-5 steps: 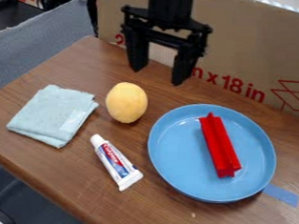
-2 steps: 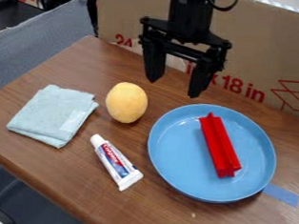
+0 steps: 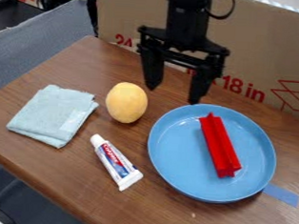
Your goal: Move the red object from the blue plate to the table
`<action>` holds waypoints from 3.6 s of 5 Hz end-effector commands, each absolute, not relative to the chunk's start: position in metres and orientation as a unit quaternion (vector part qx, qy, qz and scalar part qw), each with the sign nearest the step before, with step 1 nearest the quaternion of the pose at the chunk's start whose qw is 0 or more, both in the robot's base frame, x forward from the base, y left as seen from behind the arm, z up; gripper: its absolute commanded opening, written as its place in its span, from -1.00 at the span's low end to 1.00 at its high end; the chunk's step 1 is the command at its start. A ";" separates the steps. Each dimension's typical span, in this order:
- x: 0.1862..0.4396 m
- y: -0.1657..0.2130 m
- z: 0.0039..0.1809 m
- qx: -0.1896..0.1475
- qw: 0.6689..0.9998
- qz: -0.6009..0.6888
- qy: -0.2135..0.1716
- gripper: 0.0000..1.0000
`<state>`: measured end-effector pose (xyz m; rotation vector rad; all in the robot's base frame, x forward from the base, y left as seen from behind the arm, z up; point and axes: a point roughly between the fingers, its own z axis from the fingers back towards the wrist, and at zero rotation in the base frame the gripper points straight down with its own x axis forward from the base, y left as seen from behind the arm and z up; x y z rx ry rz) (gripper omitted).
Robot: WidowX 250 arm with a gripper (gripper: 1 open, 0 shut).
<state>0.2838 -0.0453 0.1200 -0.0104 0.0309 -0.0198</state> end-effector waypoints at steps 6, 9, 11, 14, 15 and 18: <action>0.289 -0.106 0.059 -0.006 0.990 0.127 -0.066 1.00; 0.286 -0.091 0.057 -0.005 0.986 0.151 -0.064 1.00; 0.280 -0.088 0.074 -0.012 0.987 0.150 -0.055 1.00; 0.266 -0.097 0.076 -0.021 0.984 0.161 -0.066 1.00; 0.269 -0.101 0.080 -0.026 0.984 0.164 -0.060 1.00; 0.265 -0.108 0.094 -0.046 0.981 0.177 -0.058 1.00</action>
